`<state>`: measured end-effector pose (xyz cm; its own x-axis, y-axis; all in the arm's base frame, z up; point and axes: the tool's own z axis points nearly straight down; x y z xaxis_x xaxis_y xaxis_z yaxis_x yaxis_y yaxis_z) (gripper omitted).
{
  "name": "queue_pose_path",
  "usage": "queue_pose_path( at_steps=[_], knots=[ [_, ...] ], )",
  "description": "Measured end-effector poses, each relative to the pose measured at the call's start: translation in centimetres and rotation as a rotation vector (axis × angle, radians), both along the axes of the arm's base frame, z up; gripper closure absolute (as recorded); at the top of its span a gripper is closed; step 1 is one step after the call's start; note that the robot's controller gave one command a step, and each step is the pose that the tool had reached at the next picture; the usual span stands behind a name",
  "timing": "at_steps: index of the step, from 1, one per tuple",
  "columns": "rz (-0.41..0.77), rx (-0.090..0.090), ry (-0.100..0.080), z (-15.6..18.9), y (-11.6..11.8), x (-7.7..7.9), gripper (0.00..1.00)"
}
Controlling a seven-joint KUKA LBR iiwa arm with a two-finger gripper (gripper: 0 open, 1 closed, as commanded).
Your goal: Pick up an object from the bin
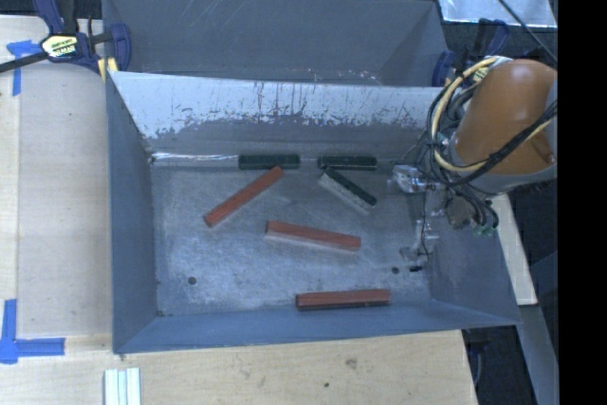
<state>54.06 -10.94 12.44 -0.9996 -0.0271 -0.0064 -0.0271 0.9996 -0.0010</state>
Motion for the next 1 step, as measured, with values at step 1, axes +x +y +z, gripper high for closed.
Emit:
queue_pose_path(
  at_steps=[1],
  knots=[
    [-0.006,0.0,0.007,-1.25,0.21,-0.04,0.0]
  ],
)
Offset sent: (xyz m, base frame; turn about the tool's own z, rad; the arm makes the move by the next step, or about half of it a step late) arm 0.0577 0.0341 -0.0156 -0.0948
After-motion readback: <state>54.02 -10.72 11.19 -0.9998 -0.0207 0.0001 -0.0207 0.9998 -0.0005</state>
